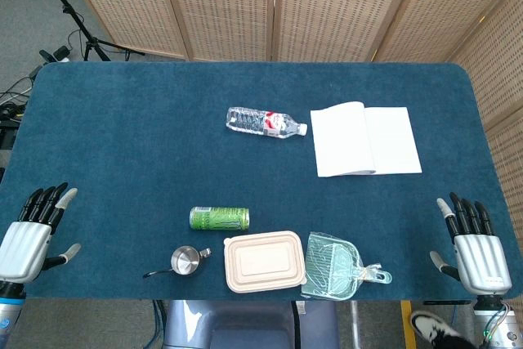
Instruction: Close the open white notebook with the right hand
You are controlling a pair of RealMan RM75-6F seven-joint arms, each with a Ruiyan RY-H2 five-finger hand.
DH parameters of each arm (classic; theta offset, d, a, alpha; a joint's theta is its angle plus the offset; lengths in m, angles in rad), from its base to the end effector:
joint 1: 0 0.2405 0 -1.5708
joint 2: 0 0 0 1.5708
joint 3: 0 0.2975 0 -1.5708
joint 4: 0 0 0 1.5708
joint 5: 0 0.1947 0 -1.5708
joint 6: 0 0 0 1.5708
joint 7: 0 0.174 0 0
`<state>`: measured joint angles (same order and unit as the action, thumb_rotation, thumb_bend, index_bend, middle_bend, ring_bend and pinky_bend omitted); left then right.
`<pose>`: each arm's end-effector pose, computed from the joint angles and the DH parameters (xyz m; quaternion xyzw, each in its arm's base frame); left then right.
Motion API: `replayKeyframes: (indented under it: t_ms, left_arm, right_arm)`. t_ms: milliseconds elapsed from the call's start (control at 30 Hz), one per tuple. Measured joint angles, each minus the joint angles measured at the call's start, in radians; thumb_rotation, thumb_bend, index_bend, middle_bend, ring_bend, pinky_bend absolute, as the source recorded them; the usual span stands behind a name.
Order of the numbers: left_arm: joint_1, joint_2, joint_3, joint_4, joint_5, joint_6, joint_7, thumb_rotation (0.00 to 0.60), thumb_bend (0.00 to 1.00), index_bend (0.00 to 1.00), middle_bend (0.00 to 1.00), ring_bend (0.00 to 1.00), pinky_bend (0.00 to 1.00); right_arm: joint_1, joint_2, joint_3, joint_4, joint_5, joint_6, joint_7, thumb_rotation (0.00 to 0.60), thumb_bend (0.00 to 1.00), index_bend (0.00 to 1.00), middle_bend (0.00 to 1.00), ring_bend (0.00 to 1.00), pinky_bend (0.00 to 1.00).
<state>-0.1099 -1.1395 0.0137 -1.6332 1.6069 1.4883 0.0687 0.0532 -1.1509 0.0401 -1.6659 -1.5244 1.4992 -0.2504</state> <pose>-0.3200 0.2068 0.1655 -0.6472 -0.3637 -0.3893 0.5453 -0.3323 -0.1995 0.1745 0.6265 -0.3402 0.3363 0.6153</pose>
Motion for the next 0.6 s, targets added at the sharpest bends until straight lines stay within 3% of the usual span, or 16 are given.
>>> replayKeyframes:
  t_ms: [600]
  left_arm:
    - [0.002,0.006,0.000,-0.004,0.007,0.007,-0.007,0.600,0.18,0.00,0.00,0.00,0.00]
  right_arm:
    - [0.003,-0.008,-0.003,0.002,-0.007,-0.004,-0.010,0.600,0.26,0.00,0.00,0.00,0.00]
